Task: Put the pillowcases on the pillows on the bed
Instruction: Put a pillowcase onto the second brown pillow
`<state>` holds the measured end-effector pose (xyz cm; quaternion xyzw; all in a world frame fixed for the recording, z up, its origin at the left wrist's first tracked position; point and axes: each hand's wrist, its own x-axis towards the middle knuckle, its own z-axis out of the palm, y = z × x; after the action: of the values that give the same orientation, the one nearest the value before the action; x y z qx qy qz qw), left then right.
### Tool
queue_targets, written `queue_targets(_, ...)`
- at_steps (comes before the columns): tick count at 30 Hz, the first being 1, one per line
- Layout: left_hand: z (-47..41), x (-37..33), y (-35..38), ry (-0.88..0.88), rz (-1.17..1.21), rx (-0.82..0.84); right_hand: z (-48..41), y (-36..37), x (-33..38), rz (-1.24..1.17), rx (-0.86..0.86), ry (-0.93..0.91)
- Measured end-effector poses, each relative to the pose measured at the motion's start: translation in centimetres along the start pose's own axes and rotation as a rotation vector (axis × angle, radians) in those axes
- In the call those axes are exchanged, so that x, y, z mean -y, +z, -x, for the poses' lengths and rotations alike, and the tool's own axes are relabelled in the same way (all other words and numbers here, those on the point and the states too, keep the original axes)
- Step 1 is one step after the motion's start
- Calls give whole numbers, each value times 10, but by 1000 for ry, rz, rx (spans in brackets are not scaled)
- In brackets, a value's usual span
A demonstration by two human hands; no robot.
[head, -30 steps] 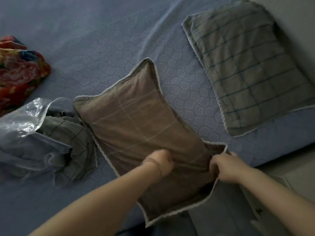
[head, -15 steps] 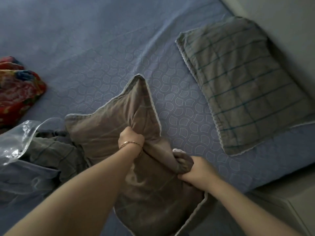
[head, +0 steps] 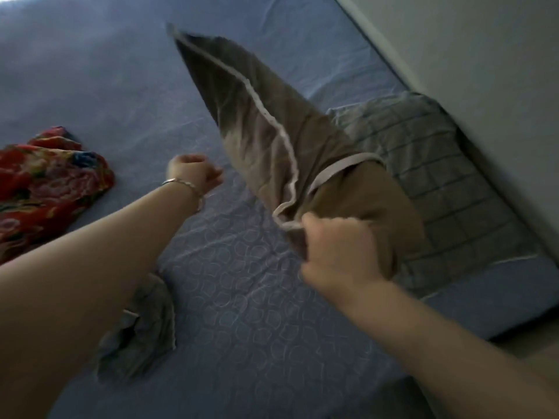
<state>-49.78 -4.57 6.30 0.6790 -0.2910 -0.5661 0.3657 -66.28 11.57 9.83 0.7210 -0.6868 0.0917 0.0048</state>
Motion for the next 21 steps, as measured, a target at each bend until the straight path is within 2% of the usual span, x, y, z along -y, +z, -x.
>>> queue_targets(2, -7, 11, -33, -30, -40, -74, 10, 59, 44, -55, 116, -33)
queue_targets(5, -16, 55, -78, -185, -370, -43, 30, 123, 102, -118, 544, -74)
queue_targets(6, -19, 73, -88, -204, -489, -23, 32, 139, 117, -170, 768, -122)
queue_targets(7, -23, 91, -95, -184, -622, -5, 37, 152, 122, -220, 960, -219)
queue_targets(8, -26, 107, -98, -135, -751, 23, 42, 158, 120, -279, 1033, -271)
queue_targets(9, -27, 123, -98, -61, -865, 65, 45, 161, 113, -330, 946, -285)
queue_targets(12, -17, 159, -76, 238, -1160, 244, 48, 186, 57, -405, 325, 44)
queue_targets(13, -16, 172, -64, 343, -1271, 295, 46, 193, 31, -351, 218, 165)
queue_targets(14, -16, 182, -50, 415, -1384, 349, 40, 199, 7, -259, 233, 259)
queue_targets(16, -17, 199, -21, 507, -1568, 420, 20, 200, -33, -87, 475, 357)
queue_targets(18, -15, 208, 1, 616, -1638, 389, 12, 209, -58, 56, 580, 262)
queue_targets(19, -15, 210, 8, 671, -1623, 330, 10, 211, -65, 89, 574, 188)
queue_targets(20, -16, 210, 13, 650, -1610, 293, 7, 215, -69, 73, 515, 119)
queue_targets(21, -17, 211, 15, 643, -1503, 255, 5, 218, -74, 43, 446, 87)
